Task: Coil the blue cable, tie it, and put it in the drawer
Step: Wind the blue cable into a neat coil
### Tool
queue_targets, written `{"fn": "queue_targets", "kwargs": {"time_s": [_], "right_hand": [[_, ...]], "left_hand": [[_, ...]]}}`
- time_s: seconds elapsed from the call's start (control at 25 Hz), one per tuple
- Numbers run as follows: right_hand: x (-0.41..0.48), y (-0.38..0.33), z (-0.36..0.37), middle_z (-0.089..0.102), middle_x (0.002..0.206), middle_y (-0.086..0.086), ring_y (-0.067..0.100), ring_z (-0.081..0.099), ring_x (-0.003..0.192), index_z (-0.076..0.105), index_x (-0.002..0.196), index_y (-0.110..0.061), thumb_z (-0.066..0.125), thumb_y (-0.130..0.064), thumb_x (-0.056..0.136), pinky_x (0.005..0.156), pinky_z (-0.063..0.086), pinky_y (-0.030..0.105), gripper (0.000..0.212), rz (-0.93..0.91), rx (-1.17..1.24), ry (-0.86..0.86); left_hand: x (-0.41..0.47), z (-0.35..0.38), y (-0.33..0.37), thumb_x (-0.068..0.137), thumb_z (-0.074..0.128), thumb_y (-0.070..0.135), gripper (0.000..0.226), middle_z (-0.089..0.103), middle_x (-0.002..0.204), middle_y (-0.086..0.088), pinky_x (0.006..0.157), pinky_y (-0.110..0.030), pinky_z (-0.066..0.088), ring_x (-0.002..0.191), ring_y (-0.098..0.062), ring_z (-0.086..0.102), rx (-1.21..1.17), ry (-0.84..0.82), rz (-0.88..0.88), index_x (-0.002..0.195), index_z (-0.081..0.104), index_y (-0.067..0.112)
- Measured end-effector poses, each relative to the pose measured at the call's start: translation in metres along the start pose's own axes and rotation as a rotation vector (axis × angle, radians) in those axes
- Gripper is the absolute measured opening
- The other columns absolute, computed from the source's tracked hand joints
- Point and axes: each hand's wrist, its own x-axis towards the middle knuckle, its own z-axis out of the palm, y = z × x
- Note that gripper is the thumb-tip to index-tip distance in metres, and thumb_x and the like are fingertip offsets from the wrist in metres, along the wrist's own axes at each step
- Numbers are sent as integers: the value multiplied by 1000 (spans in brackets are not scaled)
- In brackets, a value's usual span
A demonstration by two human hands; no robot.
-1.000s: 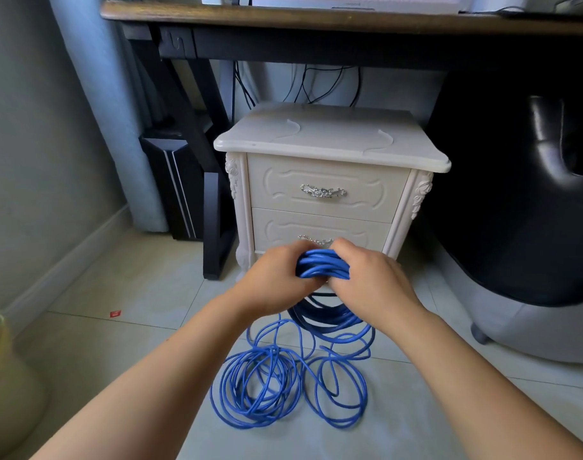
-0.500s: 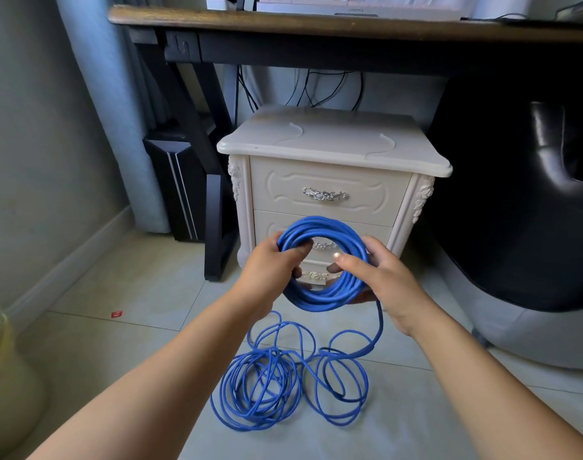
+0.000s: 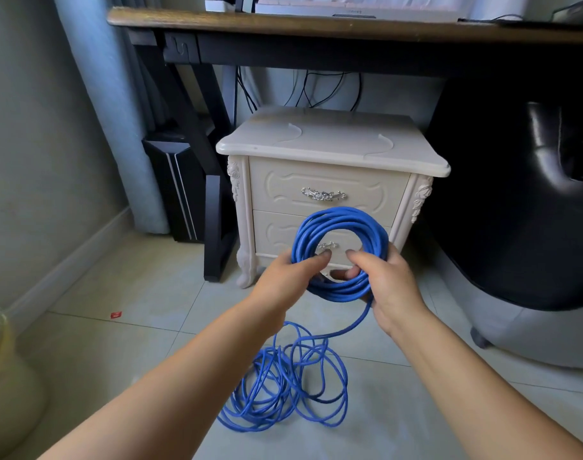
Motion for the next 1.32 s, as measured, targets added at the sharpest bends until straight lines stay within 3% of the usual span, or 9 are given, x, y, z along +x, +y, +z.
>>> {"fn": "queue_targets", "kwargs": {"time_s": [0.16, 0.28, 0.36, 0.44, 0.64, 0.8, 0.96, 1.12, 1.32], "right_hand": [[1, -4, -3, 59, 68, 0, 24, 67, 61, 55, 86, -26, 53, 1, 82, 62, 52, 30, 28, -235, -474, -10], [-3, 0, 1, 63, 78, -2, 29, 62, 75, 52, 89, -25, 57, -8, 79, 71, 53, 40, 20, -379, -835, -125], [-7, -1, 5, 64, 83, -3, 28, 57, 80, 49, 94, -28, 56, -14, 81, 73, 50, 39, 20, -446, -1059, -209], [-10, -4, 8, 62, 84, -5, 29, 53, 80, 48, 98, -30, 55, -16, 82, 70, 46, 36, 23, -495, -1153, -224], [-4, -10, 3, 61, 85, -10, 18, 59, 80, 47, 109, -37, 71, -28, 75, 74, 47, 32, 41, -381, -843, -155], [-2, -5, -5, 66, 110, -14, 8, 65, 94, 52, 112, -47, 75, -50, 71, 86, 53, 34, 47, -238, -681, -187], [-10, 10, 9, 64, 113, -11, 10, 61, 105, 47, 129, -37, 68, -38, 86, 90, 45, 25, 48, -225, -450, -71], [-10, 15, 17, 62, 96, 3, 21, 64, 93, 56, 118, -26, 69, -9, 85, 90, 50, 39, 40, -31, 22, -89], [-5, 1, 8, 57, 51, -1, 17, 56, 54, 59, 86, -14, 65, 1, 84, 61, 45, 33, 17, 67, 97, -19]], "left_hand": [[2, -14, 7, 83, 74, 16, 46, 67, 110, 6, 92, -27, 50, 96, -7, 65, 13, -84, 151, 126, 57, 24], [3, -15, 4, 77, 71, 4, 72, 55, 127, 7, 97, -17, 45, 113, 0, 54, 430, -50, 489, 139, 47, 30], [3, -14, 1, 75, 64, 2, 73, 57, 120, 6, 88, -5, 39, 106, -3, 54, 648, -70, 613, 141, 46, 28], [6, -16, 0, 80, 60, 5, 57, 65, 97, 6, 71, -9, 40, 85, -10, 56, 754, -32, 601, 132, 54, 29], [9, -12, 4, 89, 57, 8, 12, 58, 65, 4, 67, -39, 54, 60, -17, 54, 493, 30, 448, 90, 64, 18], [14, -17, 7, 92, 61, 10, 10, 50, 49, 13, 68, -44, 58, 40, -10, 47, 102, 92, 258, 95, 67, 17], [12, -10, 5, 92, 60, 9, 10, 46, 54, 4, 64, -36, 52, 46, -14, 46, -91, 150, 163, 92, 65, 17], [8, -1, 6, 93, 59, 10, 12, 43, 49, 5, 70, -38, 44, 42, -11, 47, -316, 181, 84, 89, 62, 20], [2, 0, 2, 93, 64, 17, 4, 52, 62, 0, 71, -33, 43, 60, -15, 54, -259, 3, 57, 94, 60, 16]]}}
